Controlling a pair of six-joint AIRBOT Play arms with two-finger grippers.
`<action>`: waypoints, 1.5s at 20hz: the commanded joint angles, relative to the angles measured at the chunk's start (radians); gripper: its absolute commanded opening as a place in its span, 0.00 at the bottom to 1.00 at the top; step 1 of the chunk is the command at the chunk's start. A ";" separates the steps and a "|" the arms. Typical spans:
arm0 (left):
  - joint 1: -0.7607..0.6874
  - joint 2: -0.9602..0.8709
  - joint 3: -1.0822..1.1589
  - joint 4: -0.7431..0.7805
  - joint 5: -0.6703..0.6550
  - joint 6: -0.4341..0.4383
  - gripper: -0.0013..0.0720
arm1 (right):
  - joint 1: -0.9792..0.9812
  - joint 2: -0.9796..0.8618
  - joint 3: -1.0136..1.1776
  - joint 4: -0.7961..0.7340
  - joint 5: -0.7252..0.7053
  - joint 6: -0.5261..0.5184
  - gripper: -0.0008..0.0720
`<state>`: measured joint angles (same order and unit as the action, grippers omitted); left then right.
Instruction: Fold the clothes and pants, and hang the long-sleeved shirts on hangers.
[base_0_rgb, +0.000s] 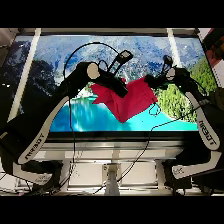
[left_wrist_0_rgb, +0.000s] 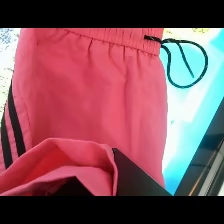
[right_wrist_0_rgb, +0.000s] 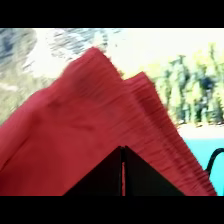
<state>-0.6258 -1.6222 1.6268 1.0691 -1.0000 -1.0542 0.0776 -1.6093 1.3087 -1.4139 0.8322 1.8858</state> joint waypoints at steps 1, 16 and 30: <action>0.000 0.000 0.002 0.005 -0.018 0.041 0.03 | -0.060 -0.072 0.000 -0.006 -0.036 0.089 0.03; -0.098 -0.080 0.002 -0.006 0.259 0.341 0.03 | 0.155 -0.109 0.000 0.050 0.090 -0.128 0.03; -0.116 -0.122 0.002 -0.119 0.293 0.337 0.97 | -0.003 0.023 0.000 -0.001 0.097 -0.127 0.36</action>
<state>-0.7403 -1.7443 1.6283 1.0267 -0.7242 -0.7143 0.1032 -1.6176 1.3087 -1.3945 0.9264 1.7584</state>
